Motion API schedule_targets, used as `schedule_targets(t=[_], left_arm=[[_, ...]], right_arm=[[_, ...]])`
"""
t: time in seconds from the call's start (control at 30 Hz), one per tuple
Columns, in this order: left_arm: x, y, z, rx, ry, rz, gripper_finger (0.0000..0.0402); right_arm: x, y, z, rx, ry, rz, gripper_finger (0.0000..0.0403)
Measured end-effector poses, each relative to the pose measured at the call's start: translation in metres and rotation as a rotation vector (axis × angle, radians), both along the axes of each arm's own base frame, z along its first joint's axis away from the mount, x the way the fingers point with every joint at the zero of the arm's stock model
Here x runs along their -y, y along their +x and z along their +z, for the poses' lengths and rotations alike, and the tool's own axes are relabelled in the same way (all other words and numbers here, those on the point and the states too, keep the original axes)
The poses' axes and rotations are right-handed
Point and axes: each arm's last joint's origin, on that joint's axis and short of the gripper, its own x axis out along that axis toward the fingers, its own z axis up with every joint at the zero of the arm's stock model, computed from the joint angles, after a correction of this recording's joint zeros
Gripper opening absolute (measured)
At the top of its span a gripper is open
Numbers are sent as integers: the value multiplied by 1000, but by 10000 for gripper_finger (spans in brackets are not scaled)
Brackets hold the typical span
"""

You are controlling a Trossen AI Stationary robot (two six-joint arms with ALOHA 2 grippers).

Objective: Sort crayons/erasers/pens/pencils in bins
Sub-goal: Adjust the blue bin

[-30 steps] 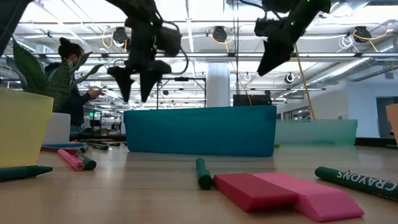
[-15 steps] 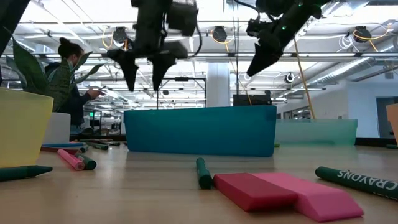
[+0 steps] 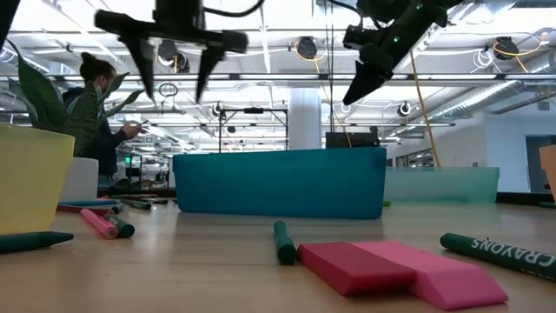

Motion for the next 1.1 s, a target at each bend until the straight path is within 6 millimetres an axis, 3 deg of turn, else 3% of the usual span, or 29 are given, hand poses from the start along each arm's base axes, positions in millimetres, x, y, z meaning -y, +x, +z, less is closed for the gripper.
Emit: schedule_targets(t=[0.2, 0.4, 0.67, 0.87, 1.1], left_arm=[[-3, -7, -15, 43, 22, 80, 296], [-17, -43, -20, 104, 131, 216, 296], [-28, -64, -65, 140, 133, 259, 296], [-41, -72, -76, 35, 85, 190, 296], [-59, -78, -64, -30, 14, -58, 296]], right_arm=[[-5, -2, 7, 49, 26, -27, 151], [-14, -1, 9, 79, 72, -43, 151], [-32, 7, 9, 112, 147, 1, 151], [-71, 24, 5, 138, 307, 129, 151], [-117, 57, -22, 102, 361, 189, 151]])
